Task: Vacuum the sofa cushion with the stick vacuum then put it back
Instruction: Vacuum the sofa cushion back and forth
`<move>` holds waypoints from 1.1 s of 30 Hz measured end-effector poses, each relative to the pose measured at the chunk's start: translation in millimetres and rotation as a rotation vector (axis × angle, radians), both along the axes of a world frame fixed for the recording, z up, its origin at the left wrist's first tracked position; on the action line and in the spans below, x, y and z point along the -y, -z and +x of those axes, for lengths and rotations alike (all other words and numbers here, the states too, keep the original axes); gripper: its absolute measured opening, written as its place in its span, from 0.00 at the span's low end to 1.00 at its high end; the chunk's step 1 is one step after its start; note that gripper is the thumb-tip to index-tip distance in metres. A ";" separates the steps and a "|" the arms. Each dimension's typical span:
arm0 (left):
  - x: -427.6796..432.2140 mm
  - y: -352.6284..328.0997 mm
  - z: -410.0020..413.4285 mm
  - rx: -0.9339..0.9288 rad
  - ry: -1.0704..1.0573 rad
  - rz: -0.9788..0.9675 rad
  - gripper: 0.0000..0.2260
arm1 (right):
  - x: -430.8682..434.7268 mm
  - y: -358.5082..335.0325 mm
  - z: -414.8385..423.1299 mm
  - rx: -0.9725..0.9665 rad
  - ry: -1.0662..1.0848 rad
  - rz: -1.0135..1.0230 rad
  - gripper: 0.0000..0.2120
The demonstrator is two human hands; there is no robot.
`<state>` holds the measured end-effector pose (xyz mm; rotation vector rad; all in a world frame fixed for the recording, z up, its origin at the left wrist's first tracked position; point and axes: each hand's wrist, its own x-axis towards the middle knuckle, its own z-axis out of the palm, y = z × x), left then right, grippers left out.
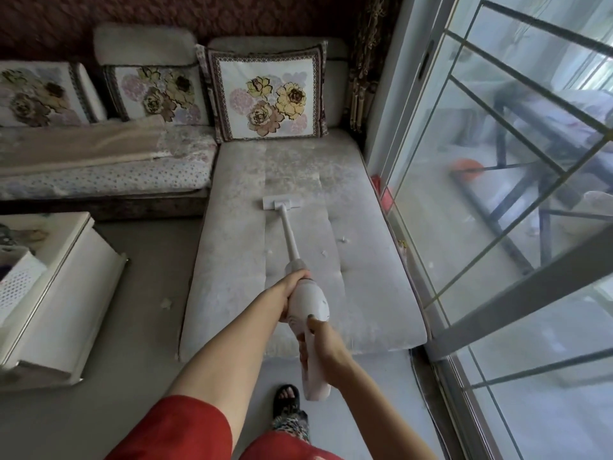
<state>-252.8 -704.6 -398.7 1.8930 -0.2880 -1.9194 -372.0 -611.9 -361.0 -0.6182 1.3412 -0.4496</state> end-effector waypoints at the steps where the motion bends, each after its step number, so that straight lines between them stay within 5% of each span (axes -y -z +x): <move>1: -13.0 0.8 -5.1 -0.006 -0.005 0.000 0.19 | -11.3 2.9 -6.2 -0.001 -0.007 -0.001 0.17; 33: -348.4 16.1 -54.7 -0.109 0.053 0.014 0.21 | -354.8 21.3 -49.8 -0.038 0.070 0.059 0.16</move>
